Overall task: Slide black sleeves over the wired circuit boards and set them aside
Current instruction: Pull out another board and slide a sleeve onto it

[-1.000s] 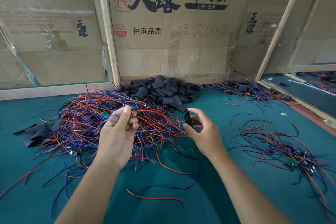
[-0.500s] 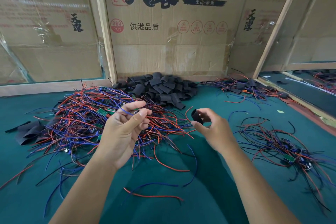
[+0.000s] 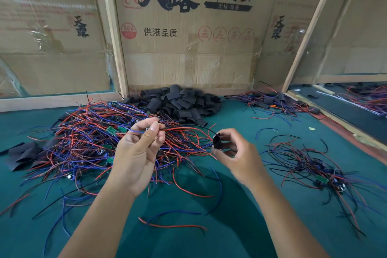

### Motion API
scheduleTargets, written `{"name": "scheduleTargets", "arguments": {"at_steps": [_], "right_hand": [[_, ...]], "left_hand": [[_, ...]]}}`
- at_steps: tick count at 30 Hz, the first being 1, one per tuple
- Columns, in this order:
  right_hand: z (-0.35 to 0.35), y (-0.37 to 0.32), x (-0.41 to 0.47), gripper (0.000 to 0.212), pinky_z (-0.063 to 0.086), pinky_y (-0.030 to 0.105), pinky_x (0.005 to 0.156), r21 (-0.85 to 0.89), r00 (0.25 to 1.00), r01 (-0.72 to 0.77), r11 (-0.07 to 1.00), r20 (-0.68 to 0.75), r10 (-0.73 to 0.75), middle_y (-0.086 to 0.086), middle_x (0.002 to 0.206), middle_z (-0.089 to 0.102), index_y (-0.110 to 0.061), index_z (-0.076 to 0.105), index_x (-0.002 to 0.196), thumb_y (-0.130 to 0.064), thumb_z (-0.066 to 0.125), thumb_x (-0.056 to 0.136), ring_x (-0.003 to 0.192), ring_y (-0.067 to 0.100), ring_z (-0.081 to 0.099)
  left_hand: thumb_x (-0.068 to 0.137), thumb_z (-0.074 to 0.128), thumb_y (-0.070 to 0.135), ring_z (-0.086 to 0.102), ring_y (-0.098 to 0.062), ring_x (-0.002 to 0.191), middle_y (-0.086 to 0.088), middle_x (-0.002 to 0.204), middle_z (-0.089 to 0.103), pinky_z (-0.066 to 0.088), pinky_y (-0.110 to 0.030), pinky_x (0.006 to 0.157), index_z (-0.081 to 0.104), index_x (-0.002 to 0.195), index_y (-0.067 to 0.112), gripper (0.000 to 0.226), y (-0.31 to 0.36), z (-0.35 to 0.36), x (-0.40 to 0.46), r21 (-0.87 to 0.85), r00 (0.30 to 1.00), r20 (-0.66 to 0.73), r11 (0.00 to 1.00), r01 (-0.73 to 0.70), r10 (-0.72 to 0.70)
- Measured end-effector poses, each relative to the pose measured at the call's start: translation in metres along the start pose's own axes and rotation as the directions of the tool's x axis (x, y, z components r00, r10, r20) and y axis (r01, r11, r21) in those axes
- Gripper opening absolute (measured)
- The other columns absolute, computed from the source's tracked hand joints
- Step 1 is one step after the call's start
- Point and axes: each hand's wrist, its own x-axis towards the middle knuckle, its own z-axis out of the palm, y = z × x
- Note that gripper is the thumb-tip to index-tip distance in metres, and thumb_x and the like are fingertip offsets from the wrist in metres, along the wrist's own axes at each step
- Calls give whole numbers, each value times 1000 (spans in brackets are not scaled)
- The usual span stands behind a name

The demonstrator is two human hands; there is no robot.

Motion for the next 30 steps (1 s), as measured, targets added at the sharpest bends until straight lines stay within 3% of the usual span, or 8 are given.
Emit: {"name": "scheduleTargets", "arguments": {"at_steps": [6,13,18,21,26,30], "right_hand": [[13,-7,-2,32,51,13,74,-37,988,136,990,-74,-138,-16,96,71,-20,62,108,-18,78,81,86,9,71],[17,1,-1,31,57,29,74,-154,985,93,984,-126,-113,-14,93,71,-20,61,106,-16,81,81,86,7,70],[21,-3,-1,34,53,17,69,-194,967,140,971,-185,-176,-22,90,69,-28,58,106,-22,80,82,82,2,69],[22,-7,-1,35,53,17,67,-201,959,154,967,-207,-196,-24,89,67,-31,57,108,-25,79,82,82,0,68],[23,-7,-1,35,56,27,70,-208,938,194,959,-246,-243,-12,91,71,-18,61,112,-22,79,82,80,3,68],[23,-9,-1,35,56,20,68,-203,930,212,956,-259,-262,-9,91,71,-14,61,112,-15,80,83,79,2,68]], "left_hand": [[80,63,12,60,-6,63,-1,81,66,51,-10,61,61,102,7,23,5,-2,1,-18,999,-46,1000,-22,21],[79,65,14,64,-2,66,2,78,71,53,-9,65,65,98,10,19,2,-4,5,-114,995,-101,993,10,-22],[79,65,14,64,-2,66,2,78,70,53,-9,65,64,96,11,17,-1,-4,5,-128,994,-101,991,31,-44],[79,65,14,64,-2,66,3,78,70,53,-9,65,64,97,10,18,-3,-4,5,-124,993,-103,991,40,-53],[79,65,14,63,-2,66,2,77,71,53,-9,66,64,95,10,16,-4,-5,6,-97,990,-132,995,30,-43],[86,63,10,66,-3,67,1,77,71,54,-10,67,65,93,9,7,-6,-7,7,-86,986,-163,996,23,-37]]}}
